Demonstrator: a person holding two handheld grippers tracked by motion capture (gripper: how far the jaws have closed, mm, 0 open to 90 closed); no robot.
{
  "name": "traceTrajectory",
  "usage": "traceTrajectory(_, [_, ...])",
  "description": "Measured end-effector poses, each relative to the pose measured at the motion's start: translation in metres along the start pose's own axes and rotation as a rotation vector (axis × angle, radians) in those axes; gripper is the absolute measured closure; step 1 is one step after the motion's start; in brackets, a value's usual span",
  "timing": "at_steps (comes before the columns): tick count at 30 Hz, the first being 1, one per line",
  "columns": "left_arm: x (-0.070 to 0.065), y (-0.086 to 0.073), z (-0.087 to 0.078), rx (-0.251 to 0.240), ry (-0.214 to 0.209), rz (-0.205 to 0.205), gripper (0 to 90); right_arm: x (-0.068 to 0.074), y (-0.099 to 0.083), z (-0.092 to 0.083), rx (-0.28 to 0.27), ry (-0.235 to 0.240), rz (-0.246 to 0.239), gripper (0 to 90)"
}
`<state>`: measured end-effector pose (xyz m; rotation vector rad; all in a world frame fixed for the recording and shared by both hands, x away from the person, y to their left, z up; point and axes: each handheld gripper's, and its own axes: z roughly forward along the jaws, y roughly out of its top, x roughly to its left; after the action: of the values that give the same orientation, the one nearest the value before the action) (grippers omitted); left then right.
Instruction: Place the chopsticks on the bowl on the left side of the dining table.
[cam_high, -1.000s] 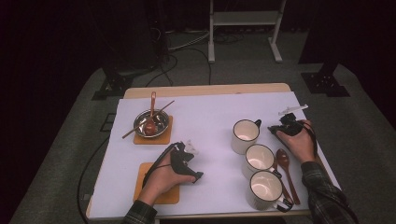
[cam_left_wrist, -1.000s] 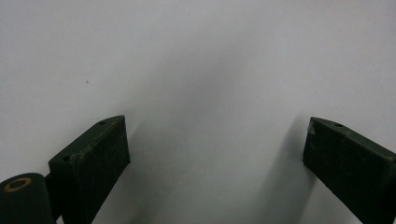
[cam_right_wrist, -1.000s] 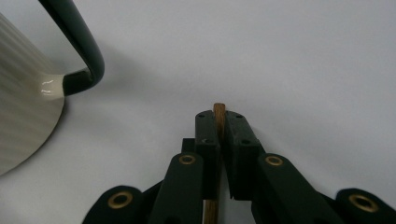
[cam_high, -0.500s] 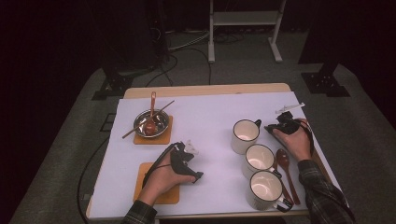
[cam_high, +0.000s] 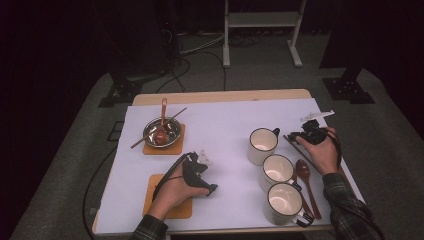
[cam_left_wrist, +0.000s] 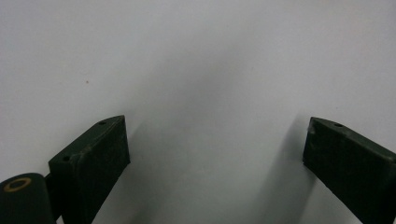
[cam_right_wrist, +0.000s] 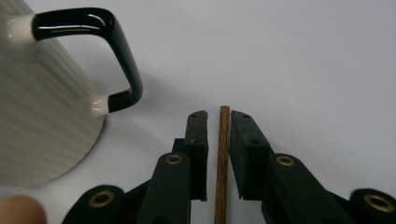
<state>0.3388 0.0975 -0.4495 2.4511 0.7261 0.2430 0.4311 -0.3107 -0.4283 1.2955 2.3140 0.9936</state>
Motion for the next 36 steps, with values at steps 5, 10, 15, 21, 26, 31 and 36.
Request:
traceTrajectory(5, [0.000,0.000,0.000,-0.001,0.001,0.001,5.7,0.001,-0.006,-0.007,-0.004,0.008,0.005,75.7])
traceTrajectory(10, [0.000,0.000,0.000,0.001,0.001,0.004,5.7,0.002,-0.010,-0.016,-0.011,0.012,0.016,76.6])
traceTrajectory(15, [0.000,0.000,0.000,0.005,0.001,0.006,5.7,0.000,-0.017,-0.029,-0.028,0.008,0.024,77.1])
traceTrajectory(21, [0.000,0.001,0.000,0.005,0.001,0.004,5.6,-0.001,-0.025,-0.042,-0.037,0.005,0.034,77.3])
traceTrajectory(26, [0.000,0.001,0.000,0.004,0.000,0.003,5.7,-0.003,-0.031,-0.048,-0.035,0.000,0.035,77.1])
traceTrajectory(31, [0.000,0.001,0.000,0.005,0.001,0.003,5.7,-0.004,-0.040,-0.058,-0.031,-0.009,0.040,77.3])
traceTrajectory(36, [0.000,0.001,0.000,0.006,0.001,0.003,5.6,-0.004,-0.045,-0.064,-0.032,-0.015,0.039,77.1])
